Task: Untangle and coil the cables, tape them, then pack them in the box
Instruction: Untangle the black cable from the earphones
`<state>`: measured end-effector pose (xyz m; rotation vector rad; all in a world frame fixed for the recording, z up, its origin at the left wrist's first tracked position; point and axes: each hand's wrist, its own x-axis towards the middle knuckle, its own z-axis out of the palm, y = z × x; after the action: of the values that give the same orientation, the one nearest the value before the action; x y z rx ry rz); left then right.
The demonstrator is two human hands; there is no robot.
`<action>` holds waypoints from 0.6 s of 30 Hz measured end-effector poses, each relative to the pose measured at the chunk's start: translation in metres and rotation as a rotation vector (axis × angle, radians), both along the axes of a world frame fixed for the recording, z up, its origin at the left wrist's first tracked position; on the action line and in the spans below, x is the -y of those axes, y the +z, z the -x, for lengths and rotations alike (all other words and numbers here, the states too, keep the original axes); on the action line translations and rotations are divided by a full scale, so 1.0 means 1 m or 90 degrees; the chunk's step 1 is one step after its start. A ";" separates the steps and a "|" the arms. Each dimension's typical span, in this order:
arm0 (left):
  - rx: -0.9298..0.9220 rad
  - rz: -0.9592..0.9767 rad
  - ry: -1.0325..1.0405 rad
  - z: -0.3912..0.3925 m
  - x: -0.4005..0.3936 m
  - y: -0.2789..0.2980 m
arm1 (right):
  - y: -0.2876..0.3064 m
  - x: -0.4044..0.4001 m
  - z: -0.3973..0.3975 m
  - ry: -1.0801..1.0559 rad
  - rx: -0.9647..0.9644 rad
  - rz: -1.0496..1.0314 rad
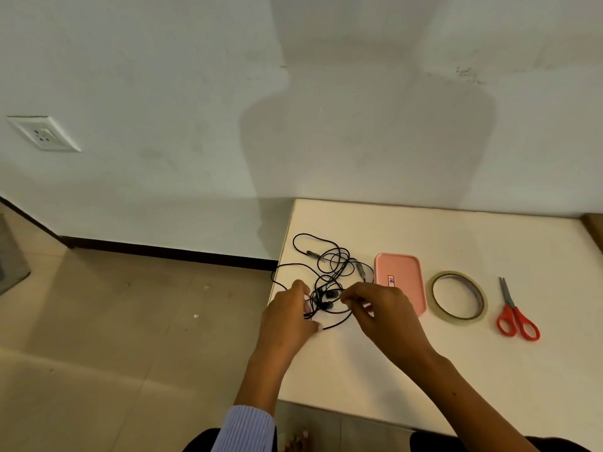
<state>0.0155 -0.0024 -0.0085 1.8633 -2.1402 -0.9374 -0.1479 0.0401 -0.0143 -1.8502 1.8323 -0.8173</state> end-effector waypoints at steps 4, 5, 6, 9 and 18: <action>0.042 0.100 0.033 -0.002 0.001 0.002 | 0.000 0.001 0.000 -0.002 0.002 -0.004; 0.026 0.112 0.059 -0.003 0.002 0.004 | 0.000 0.002 0.000 -0.002 0.001 -0.002; 0.008 0.121 0.082 -0.004 0.002 0.005 | 0.000 0.002 0.000 -0.002 0.001 0.000; -0.046 0.150 0.132 -0.006 0.002 0.011 | -0.001 0.003 -0.001 -0.005 0.010 0.004; -0.215 0.251 0.135 0.001 -0.004 0.052 | 0.034 0.017 -0.014 0.003 0.123 0.019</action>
<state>0.0143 0.0017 0.0439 1.5711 -1.7364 -0.6671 -0.1336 0.0233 0.0196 -1.7261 1.7032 -0.9904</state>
